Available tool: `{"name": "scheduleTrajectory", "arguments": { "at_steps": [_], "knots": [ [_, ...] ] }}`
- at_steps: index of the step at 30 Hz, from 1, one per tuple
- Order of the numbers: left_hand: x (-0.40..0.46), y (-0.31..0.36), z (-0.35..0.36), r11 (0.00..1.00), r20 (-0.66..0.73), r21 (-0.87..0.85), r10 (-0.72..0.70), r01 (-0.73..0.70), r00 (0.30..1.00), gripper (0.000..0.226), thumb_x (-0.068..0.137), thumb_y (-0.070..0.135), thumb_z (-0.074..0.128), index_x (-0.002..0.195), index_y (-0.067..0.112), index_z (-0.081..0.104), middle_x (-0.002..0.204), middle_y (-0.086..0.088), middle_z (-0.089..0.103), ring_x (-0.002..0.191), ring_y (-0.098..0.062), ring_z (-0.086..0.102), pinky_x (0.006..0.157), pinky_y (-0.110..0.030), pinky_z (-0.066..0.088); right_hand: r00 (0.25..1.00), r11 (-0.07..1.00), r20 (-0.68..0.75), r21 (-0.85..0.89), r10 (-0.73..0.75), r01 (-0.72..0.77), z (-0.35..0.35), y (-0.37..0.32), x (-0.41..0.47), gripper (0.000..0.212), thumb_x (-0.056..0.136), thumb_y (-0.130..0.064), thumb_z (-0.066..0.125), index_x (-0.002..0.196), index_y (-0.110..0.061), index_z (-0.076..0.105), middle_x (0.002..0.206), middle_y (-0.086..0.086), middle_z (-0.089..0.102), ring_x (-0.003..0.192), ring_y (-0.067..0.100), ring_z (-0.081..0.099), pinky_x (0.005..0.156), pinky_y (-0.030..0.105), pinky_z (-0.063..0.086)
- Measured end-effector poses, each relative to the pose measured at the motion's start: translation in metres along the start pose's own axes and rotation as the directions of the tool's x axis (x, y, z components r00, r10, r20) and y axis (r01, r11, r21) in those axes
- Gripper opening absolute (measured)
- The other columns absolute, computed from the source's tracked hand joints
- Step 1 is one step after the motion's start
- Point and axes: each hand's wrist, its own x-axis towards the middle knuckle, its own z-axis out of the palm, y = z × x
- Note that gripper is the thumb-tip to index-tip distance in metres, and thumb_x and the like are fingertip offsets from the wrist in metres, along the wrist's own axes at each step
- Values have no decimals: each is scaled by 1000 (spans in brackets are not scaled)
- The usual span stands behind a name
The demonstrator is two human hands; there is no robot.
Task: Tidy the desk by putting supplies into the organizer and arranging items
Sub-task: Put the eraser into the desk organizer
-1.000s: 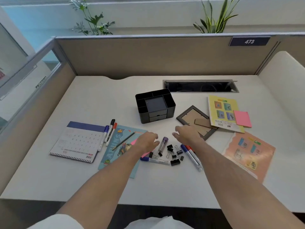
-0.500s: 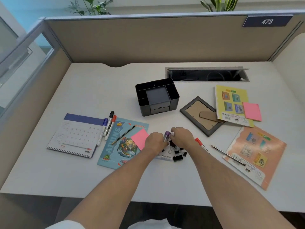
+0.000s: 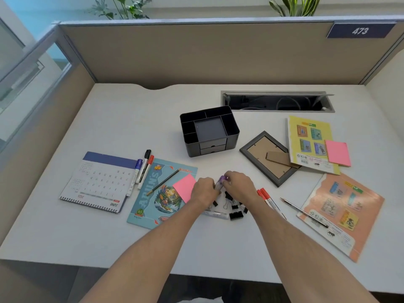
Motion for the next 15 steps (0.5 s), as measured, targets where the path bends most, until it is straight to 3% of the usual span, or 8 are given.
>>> {"name": "scheduleTrajectory", "arguments": {
  "at_steps": [6, 10, 15],
  "knots": [
    [2, -11, -7, 997, -57, -65, 47, -50, 997, 21, 83, 30, 70, 85, 9, 65, 83, -7, 65, 72, -22, 55, 59, -29, 40, 998, 973, -43, 226, 53, -42, -5, -6, 5, 22, 91, -40, 55, 97, -21, 65, 96, -6, 70, 87, 14, 62, 73, 29, 46],
    [4, -10, -18, 993, -122, -71, 84, -94, 989, 18, 84, 29, 69, 86, 11, 66, 76, -2, 58, 70, -18, 51, 57, -26, 34, 994, 931, -79, 361, 82, -48, -10, -17, 14, 16, 87, -36, 62, 92, -22, 66, 92, -8, 70, 88, 11, 63, 78, 30, 50],
    [10, -7, -40, 988, -206, -76, 113, -131, 972, 19, 83, 28, 69, 89, 10, 68, 79, -2, 60, 72, -19, 53, 62, -28, 37, 989, 905, -123, 425, 85, -24, -22, -34, 29, 18, 86, -32, 65, 97, -20, 68, 91, -10, 69, 86, 10, 63, 79, 29, 49]
  ]
}}
